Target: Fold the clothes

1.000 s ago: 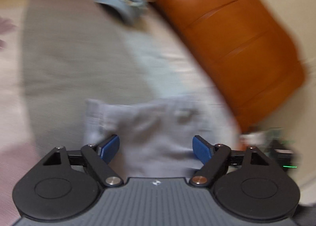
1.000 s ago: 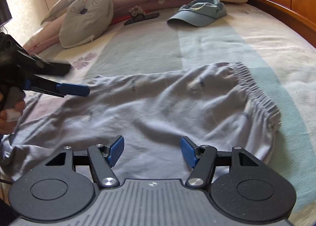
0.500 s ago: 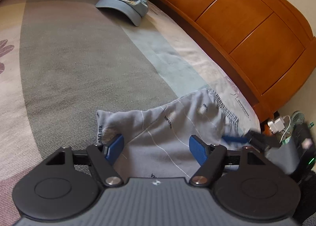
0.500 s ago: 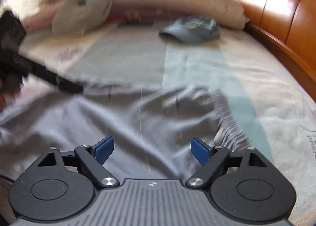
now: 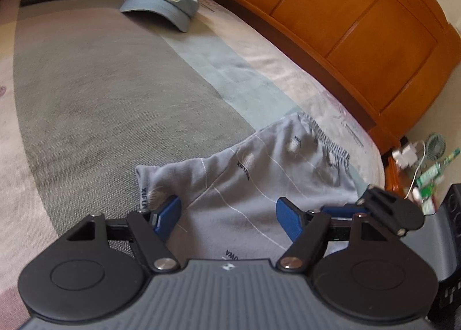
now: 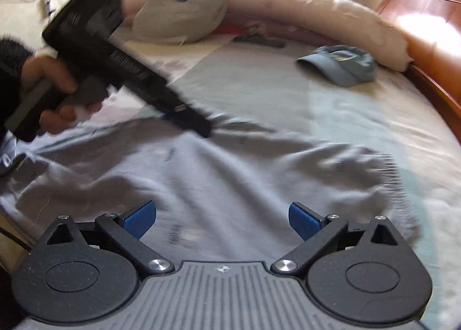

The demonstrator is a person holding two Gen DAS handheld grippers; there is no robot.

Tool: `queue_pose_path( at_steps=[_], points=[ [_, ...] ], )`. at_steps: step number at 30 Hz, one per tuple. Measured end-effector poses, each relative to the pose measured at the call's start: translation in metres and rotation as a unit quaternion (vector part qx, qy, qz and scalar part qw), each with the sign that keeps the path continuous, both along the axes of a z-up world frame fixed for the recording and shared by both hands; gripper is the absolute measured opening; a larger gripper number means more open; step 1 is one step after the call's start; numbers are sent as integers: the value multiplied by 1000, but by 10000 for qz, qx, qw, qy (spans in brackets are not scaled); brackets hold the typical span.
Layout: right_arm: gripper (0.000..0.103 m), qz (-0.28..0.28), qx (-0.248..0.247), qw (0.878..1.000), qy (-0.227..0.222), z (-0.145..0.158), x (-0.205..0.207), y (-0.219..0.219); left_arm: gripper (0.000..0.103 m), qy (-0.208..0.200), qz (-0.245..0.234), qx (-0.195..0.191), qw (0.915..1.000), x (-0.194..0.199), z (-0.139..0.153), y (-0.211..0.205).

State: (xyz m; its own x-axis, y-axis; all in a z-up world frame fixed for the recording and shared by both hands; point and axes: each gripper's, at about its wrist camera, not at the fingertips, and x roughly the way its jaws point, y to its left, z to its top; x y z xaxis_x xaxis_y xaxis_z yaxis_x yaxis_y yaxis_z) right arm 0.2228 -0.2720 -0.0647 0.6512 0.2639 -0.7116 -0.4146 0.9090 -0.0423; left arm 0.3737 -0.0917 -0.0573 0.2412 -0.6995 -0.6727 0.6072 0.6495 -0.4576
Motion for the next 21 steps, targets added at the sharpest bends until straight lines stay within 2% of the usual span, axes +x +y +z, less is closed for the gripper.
queue_pose_path(
  at_steps=[1,5,8,11,13,16,18,21],
  points=[
    [100,-48,-95,9999,118,-8,-1,3,74,-54,-81,32,9999,0,0,0],
    [103,-394,408,9982,176,-18,-28,-25,74,-187,-427,134,9988,2,1,-1],
    [103,-372,255,9983,356,-13,-35,-29,74,-225,-519,157,9983,5,1,-3],
    [103,-471,198,9974,499,-1,-28,-22,74,-299,-532,205,9979,4,0,-6],
    [103,-422,382,9980,261,6,-26,-17,74,-352,-545,238,9976,2,0,-6],
    [103,-487,258,9977,382,-5,-24,-14,74,-368,-537,240,9976,1,0,-6],
    [103,-503,339,9974,388,-13,-38,-26,74,-362,-482,237,9979,0,0,-6],
    [103,-500,168,9975,467,-7,-50,-37,71,-293,-333,318,9985,-1,6,-9]
  ],
)
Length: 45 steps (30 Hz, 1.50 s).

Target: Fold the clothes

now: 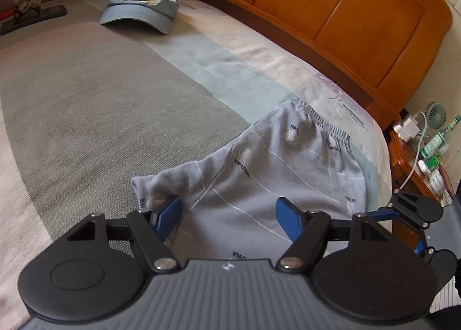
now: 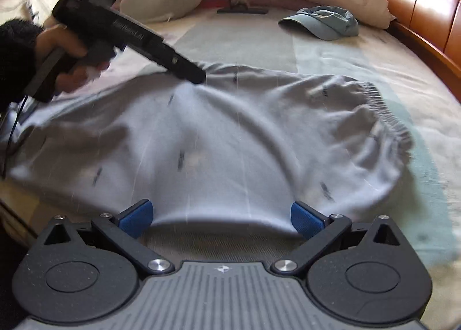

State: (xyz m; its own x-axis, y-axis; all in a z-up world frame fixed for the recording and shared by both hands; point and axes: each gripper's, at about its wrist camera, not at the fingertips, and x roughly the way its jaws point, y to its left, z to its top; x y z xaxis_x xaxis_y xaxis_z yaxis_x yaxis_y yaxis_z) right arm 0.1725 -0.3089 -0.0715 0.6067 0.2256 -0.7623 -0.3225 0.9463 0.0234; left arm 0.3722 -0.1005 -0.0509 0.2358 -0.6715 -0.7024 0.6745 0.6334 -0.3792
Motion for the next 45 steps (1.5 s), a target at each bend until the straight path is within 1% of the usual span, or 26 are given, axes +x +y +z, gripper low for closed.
queue_pose_path(
  at_steps=[1,2,5,7,8,10,11,13,14,15,18,22,24,26,29,30,31,32,34,38,42,45],
  points=[
    [103,-87,-67,9999,4,4,2,-3,71,6,6,-3,10000,-2,5,-3],
    [103,-169,-97,9998,-54,8,5,-7,71,0,-81,-133,9999,-4,10,-6],
    [103,-376,-28,9981,-481,21,23,-20,72,51,-328,-445,9985,-6,23,-22],
    [103,-493,-58,9971,-583,21,39,-30,73,107,-488,-627,9968,-5,30,-36],
    [103,-553,-74,9967,-589,18,46,-35,74,133,-581,-660,9960,-3,29,-43],
    [103,-673,-80,9968,-426,9,54,-47,75,287,-672,-677,9950,2,18,-60],
    [103,-700,-70,9968,-367,4,55,-52,77,364,-715,-683,9944,5,13,-69],
    [103,-731,-63,9969,-287,-4,54,-60,75,481,-294,-456,9974,14,-3,-76],
    [103,-703,-84,9970,-325,-5,50,-60,67,547,-52,-378,9978,17,-8,-76],
    [103,-675,-106,9970,-363,-5,47,-60,70,612,188,-301,9975,21,-13,-77],
    [103,-698,-76,9964,-472,-7,41,-60,70,826,66,-434,9956,23,3,-85],
    [103,-758,-45,9952,-625,-9,38,-59,73,691,-624,-633,9936,11,29,-121],
    [103,-778,-34,9946,-686,-10,37,-59,73,580,-892,-596,9925,6,30,-143],
    [103,-797,-12,9943,-711,-9,37,-59,73,608,-959,-452,9925,8,20,-164],
    [103,-811,-23,9940,-738,-9,36,-59,73,701,-878,-272,9933,20,-3,-184],
    [103,-819,-22,9939,-742,-9,35,-59,70,638,-853,-234,9940,23,-8,-188],
    [103,-827,-21,9938,-745,-9,34,-58,70,576,-829,-195,9947,26,-13,-192],
    [103,-833,-21,9937,-748,-9,34,-58,73,586,-812,-192,9948,28,-11,-194],
    [103,-829,-19,9936,-769,-10,33,-58,72,605,-779,-185,9950,32,-9,-198],
    [103,-802,-7,9937,-785,-10,33,-58,72,401,-776,33,9962,25,7,-194],
    [103,-774,-19,9945,-713,-8,35,-58,73,164,-714,-73,9973,18,39,-169],
    [103,-756,-36,9956,-559,-3,39,-59,73,3,-466,36,9989,11,63,-136]
  ],
)
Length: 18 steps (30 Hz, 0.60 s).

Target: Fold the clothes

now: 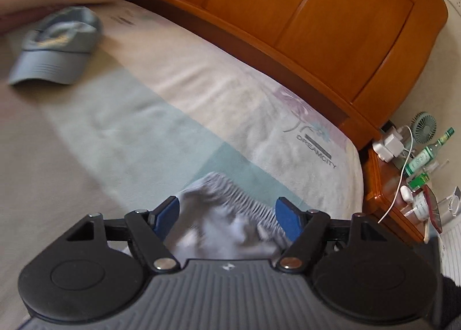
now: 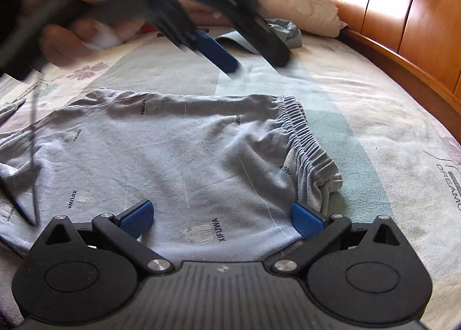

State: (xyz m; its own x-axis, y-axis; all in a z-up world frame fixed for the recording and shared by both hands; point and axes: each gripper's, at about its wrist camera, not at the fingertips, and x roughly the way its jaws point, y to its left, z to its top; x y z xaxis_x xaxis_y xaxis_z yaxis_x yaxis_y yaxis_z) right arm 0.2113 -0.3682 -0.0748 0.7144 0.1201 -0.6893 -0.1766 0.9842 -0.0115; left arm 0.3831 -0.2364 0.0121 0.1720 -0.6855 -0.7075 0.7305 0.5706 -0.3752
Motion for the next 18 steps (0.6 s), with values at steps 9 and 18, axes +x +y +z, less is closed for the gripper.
queue_pose_path(
  at_steps=[9,18],
  points=[
    [103,487,-33,9988,48,21,6,13,78,-602,1182,453,9901,-47,77,119],
    [103,1497,97,9886,102,27,27,67,81,412,2637,138,9636,-122,9,210]
  ],
)
